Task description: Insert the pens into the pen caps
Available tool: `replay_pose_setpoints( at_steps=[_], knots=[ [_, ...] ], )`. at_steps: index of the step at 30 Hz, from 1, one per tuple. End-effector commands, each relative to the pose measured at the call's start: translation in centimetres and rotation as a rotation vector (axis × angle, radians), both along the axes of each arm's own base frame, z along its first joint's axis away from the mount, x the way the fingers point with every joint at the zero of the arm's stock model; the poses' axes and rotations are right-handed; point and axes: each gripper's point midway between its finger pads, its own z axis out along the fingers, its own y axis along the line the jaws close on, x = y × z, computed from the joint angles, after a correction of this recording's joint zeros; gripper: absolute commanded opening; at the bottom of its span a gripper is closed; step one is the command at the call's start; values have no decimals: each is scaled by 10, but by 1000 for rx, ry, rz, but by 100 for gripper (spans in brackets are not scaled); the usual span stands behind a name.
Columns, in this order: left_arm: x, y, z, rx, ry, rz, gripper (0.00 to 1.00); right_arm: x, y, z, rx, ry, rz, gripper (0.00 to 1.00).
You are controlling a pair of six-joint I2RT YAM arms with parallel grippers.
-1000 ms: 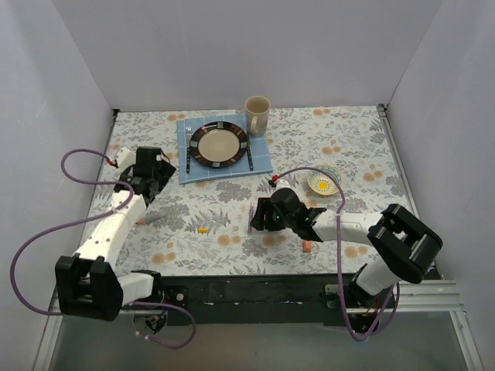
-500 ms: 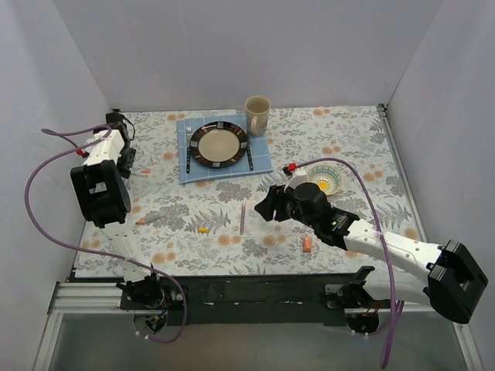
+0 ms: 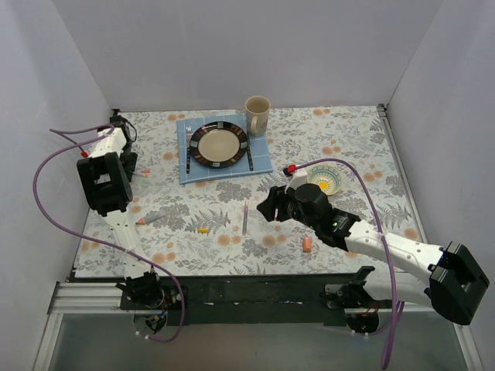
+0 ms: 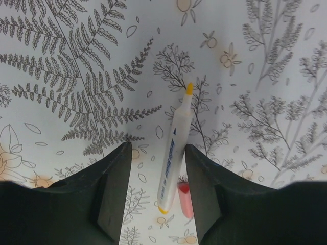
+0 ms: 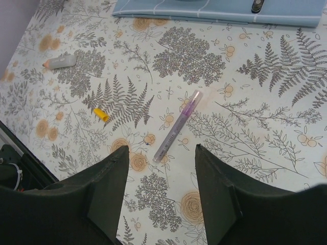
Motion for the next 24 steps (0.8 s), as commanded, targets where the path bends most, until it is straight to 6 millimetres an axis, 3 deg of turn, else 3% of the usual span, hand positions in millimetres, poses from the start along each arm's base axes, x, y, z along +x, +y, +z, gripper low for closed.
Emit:
replay_pose_setpoints(
  at_steps=[1,7,12,15,16,17,19,23,24],
  knots=[
    [-8,10,2,24,36,25,43,7,-3,16,21,-63,-27,62],
    [-23,12,-2,40,100,37,35,8,-2,21,27,-72,-21,62],
    [-45,8,-9,39,148,20,15,7,-3,22,18,-75,-17,61],
    [-44,2,-3,18,104,-15,0,5,-1,26,31,-72,-4,62],
    [-53,-2,-10,0,124,-46,0,4,-1,27,38,-69,0,62],
    [-47,-8,-4,-20,69,-66,0,2,1,29,46,-65,6,62],
    [-54,-16,-9,-43,58,-116,0,-3,6,32,70,-49,33,63],
    [-54,-44,8,-95,-14,-260,0,-9,18,37,88,-37,105,67],
    [-50,-54,24,-106,-65,-308,0,-11,21,38,92,-33,126,69]
  ],
)
